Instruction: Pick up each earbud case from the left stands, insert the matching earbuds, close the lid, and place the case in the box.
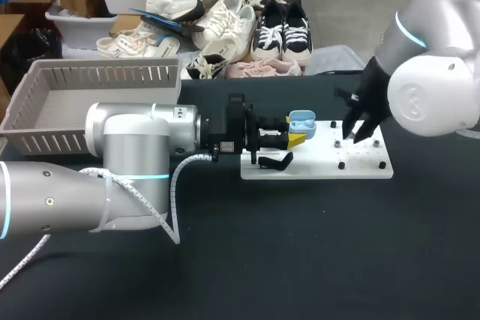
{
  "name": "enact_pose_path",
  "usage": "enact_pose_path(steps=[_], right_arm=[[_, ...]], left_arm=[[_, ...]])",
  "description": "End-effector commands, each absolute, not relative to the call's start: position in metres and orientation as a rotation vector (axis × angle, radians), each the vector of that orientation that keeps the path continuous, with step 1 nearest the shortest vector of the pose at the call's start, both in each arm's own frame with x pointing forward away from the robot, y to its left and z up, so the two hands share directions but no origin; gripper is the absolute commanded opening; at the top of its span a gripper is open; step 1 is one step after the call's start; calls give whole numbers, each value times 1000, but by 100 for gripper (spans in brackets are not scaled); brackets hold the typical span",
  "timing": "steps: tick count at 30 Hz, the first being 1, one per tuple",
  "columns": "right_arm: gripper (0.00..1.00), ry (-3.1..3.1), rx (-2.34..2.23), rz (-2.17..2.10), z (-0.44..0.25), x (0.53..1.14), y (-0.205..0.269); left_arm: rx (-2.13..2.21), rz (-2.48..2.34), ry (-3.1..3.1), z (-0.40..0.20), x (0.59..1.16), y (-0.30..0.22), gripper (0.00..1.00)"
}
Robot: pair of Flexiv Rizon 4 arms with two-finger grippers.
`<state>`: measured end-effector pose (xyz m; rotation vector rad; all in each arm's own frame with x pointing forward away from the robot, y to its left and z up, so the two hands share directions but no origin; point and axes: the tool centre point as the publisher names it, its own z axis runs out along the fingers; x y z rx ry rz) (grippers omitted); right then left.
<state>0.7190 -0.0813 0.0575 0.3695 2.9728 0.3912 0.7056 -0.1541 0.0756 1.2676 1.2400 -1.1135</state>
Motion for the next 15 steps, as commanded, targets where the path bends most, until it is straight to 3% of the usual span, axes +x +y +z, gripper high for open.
enact_pose_path(steps=[1,15], right_arm=[[0,2938,285,323,70,701,-83],[0,2985,-166,186,87,666,-90]], left_arm=[[1265,-1112,1238,75,706,-154,0],[1265,-1112,1238,75,706,-154,0]])
